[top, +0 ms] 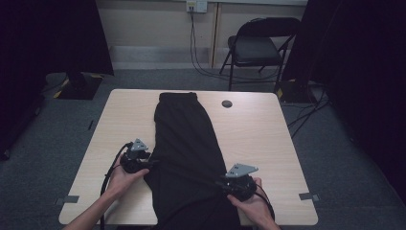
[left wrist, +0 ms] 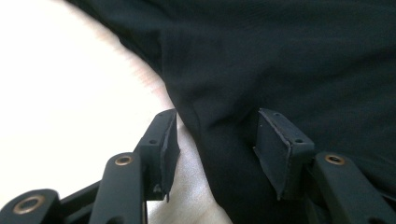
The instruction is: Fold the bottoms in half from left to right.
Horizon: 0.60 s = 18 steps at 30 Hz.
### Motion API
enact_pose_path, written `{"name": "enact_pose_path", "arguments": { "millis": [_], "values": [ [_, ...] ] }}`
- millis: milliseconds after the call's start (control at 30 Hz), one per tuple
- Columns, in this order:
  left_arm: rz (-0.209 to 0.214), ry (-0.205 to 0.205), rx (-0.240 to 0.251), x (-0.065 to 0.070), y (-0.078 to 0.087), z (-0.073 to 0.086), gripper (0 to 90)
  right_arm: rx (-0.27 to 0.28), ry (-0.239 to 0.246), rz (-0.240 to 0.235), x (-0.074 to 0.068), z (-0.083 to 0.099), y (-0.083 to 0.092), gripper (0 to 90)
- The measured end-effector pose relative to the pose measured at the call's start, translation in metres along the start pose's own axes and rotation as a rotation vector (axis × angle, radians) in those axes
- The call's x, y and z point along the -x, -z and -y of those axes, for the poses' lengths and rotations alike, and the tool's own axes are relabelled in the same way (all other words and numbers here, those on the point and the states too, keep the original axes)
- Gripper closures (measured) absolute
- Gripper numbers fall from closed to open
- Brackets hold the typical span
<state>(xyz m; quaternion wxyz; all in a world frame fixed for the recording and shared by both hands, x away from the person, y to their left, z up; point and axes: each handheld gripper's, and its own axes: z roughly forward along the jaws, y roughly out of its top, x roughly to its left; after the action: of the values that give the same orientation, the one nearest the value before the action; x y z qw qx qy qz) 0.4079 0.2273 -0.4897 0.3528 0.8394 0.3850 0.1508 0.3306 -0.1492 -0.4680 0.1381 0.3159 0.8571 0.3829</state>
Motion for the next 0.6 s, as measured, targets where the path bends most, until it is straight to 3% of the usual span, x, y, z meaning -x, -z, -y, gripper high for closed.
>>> {"name": "enact_pose_path", "arguments": {
  "millis": [100, 200, 267, 367, 500, 600],
  "values": [
    [0.026, -0.01, 0.046, -0.001, 0.009, -0.007, 48.2, 0.048, -0.013, 0.032, 0.01, -0.018, -0.008, 65.8],
    [0.052, -0.012, 0.089, 0.001, 0.008, -0.015, 52.3, 0.061, -0.035, 0.032, 0.024, -0.038, -0.032, 63.4],
    [0.06, -0.041, 0.074, 0.005, 0.001, -0.017, 56.7, 0.055, -0.041, 0.028, 0.033, -0.05, -0.051, 60.5],
    [0.071, -0.105, -0.002, 0.014, -0.014, -0.015, 62.2, 0.054, -0.047, 0.046, 0.041, -0.062, -0.076, 56.7],
    [0.081, -0.085, -0.004, 0.015, -0.015, -0.01, 61.6, 0.007, -0.058, 0.059, 0.049, -0.062, -0.104, 48.9],
    [0.078, -0.1, -0.008, 0.017, -0.011, -0.006, 58.1, -0.003, -0.064, 0.063, 0.054, -0.055, -0.106, 45.4]
  ]
}}
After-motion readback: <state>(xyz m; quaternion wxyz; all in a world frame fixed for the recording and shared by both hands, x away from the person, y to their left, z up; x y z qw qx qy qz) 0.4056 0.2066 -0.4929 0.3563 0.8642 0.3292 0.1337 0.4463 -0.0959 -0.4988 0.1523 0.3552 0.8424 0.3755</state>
